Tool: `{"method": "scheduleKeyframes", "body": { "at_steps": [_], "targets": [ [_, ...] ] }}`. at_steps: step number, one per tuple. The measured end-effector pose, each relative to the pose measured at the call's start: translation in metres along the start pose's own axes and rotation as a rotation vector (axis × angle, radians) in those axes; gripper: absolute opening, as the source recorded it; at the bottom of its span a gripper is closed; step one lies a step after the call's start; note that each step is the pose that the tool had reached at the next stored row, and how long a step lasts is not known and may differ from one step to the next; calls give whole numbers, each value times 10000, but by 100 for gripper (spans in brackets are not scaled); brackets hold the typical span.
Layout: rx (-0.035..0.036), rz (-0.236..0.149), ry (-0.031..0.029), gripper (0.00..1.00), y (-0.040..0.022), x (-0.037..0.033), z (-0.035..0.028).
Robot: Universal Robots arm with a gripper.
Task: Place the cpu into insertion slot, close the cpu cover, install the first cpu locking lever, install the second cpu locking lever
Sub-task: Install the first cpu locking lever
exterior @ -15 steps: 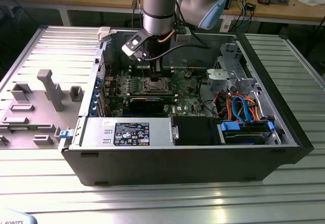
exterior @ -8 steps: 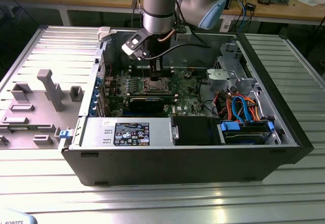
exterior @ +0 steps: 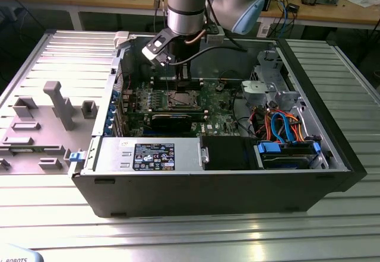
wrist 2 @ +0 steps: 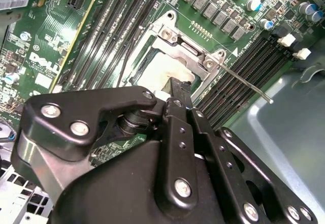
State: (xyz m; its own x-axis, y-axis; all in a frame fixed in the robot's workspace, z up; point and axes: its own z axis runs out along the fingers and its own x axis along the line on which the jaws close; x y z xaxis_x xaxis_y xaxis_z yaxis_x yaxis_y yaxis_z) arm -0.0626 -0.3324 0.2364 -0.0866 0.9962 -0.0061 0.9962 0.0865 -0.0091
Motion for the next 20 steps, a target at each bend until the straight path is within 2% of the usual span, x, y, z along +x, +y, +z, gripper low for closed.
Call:
{"method": "scheduleKeyframes", "body": {
  "at_steps": [3, 16, 19, 20],
  "targets": [
    [-1, 0, 1, 11, 0, 0, -25],
    [0, 0, -1, 11, -1, 0, -50],
    [0, 0, -2, 11, -1, 0, -78],
    [1, 1, -11, 11, -2, -1, -180]
  ]
}}
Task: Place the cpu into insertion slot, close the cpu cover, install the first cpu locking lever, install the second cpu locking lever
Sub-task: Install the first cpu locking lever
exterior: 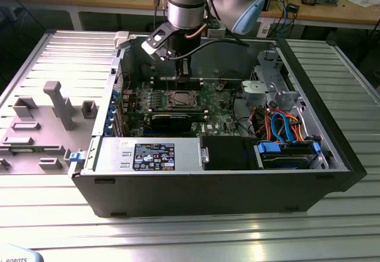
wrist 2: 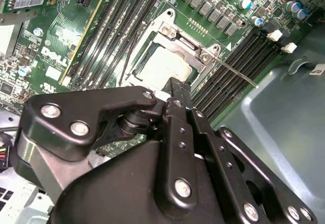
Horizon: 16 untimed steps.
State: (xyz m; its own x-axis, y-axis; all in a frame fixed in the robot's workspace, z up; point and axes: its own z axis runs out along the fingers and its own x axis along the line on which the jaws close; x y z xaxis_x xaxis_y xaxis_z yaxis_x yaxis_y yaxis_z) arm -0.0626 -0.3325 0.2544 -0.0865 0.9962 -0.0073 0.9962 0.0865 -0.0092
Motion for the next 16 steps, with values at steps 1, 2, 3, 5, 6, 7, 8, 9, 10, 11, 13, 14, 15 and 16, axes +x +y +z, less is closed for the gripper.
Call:
{"method": "scheduleKeyframes", "body": {
  "at_steps": [1, 2, 3, 5, 6, 7, 8, 9, 10, 11, 13, 14, 15, 16],
  "targets": [
    [0, 0, -1, 11, -1, 0, -65],
    [0, 0, -1, 11, -1, -1, -89],
    [0, 0, -1, 11, -1, -1, -96],
    [0, 0, -2, 11, -1, -1, -109],
    [0, 0, -1, 11, -1, -1, -116],
    [0, 0, -2, 11, -1, -1, -125],
    [0, 0, -2, 11, -1, -1, -132],
    [0, 0, -2, 11, -1, -1, -140],
    [0, 0, -3, 11, -1, -1, -148],
    [0, 0, -2, 11, -1, -1, -160],
    [0, 0, -4, 11, -2, -1, -188],
    [0, 0, -3, 11, -2, -1, -195],
    [-1, 0, -2, 11, -2, -1, -198],
    [-2, 0, -1, 11, -2, -1, -199]
  ]
}}
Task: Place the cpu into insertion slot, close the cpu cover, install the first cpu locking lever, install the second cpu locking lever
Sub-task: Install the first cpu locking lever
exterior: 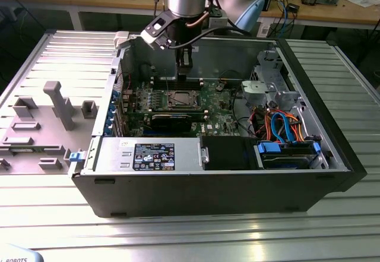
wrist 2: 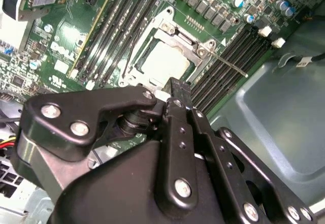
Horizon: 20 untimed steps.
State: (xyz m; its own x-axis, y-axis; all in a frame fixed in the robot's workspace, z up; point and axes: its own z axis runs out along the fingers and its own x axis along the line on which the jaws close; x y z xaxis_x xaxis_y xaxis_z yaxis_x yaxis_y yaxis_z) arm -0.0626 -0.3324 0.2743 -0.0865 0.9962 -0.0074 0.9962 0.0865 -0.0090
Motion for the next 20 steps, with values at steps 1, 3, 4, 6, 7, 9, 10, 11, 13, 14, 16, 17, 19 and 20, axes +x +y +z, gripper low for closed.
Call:
{"method": "scheduleKeyframes", "body": {
  "at_steps": [1, 3, 4, 6, 7, 9, 10, 11, 13, 14, 16, 17, 19, 20],
  "targets": [
    [4, 0, -4, 11, -1, -1, -8],
    [0, 0, -1, 11, 0, 0, -22],
    [0, 1, 0, 11, 0, 0, -22],
    [2, 0, -2, 11, -1, -1, -24],
    [2, 0, -2, 11, -1, 0, -24],
    [5, 0, -6, 11, -1, -1, -31],
    [1, 0, -2, 11, -1, 0, -36],
    [0, 0, 0, 11, 0, 0, -36],
    [2, 0, -2, 11, -1, -1, -39],
    [2, 0, -2, 11, -1, -1, -40],
    [4, 0, -4, 11, -1, -1, -45],
    [3, 0, -4, 11, -1, -1, -48],
    [2, 0, -2, 11, -1, -1, -56],
    [3, 0, -4, 11, -1, -1, -63]
  ]
}}
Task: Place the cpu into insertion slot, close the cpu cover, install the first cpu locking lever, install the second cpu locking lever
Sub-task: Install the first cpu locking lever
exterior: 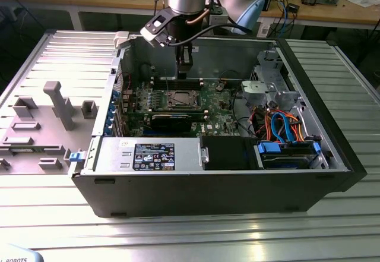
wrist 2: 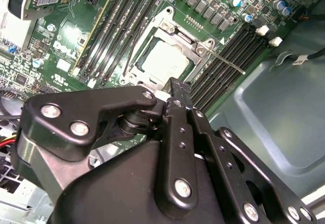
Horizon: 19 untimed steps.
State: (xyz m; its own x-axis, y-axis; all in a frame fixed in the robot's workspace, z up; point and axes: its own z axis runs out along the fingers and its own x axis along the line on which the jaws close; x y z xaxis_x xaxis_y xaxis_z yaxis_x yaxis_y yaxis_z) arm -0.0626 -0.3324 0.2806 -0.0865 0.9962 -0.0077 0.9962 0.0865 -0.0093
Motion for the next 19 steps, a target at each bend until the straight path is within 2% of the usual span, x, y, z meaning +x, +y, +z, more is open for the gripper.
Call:
{"method": "scheduleKeyframes", "body": {
  "at_steps": [9, 11, 19],
  "targets": [
    [-1, 0, 2, 11, 0, 0, -28],
    [-1, 0, 2, 11, 0, 0, -52],
    [-1, 0, 2, 11, -1, 0, -56]
  ]
}}
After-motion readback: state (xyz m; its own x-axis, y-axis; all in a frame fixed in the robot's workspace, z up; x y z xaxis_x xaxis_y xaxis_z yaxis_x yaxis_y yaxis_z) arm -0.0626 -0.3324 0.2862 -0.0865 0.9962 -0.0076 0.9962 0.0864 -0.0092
